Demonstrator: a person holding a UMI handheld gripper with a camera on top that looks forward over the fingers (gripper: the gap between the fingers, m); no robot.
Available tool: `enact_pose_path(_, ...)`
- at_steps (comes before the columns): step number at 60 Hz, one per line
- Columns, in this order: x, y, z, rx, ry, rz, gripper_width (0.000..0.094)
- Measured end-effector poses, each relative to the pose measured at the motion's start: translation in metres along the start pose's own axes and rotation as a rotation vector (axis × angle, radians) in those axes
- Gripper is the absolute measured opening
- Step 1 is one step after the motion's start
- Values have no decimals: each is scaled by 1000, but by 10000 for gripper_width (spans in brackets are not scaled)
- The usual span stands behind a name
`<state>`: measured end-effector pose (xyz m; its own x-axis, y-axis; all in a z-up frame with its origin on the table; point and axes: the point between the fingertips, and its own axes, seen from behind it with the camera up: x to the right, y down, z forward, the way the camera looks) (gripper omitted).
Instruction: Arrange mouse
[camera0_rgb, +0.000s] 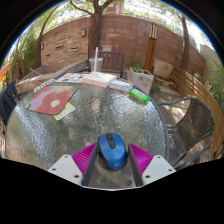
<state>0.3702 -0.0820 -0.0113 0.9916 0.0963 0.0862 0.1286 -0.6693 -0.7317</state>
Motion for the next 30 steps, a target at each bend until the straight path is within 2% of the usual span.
enact_pose_path(1, -3, 1, 0, 1, -13, 5, 577)
enact_pose_path(8, -3, 0, 0, 23, -31, -5, 521)
enact_pose_path(18, -6, -3, 0, 4, -31, 9, 408)
enact_pose_path(25, 6, -19, -5, 20, 38, 18, 408)
enact_pose_path(30, 15, -54, -18, 62, 96, 48, 408)
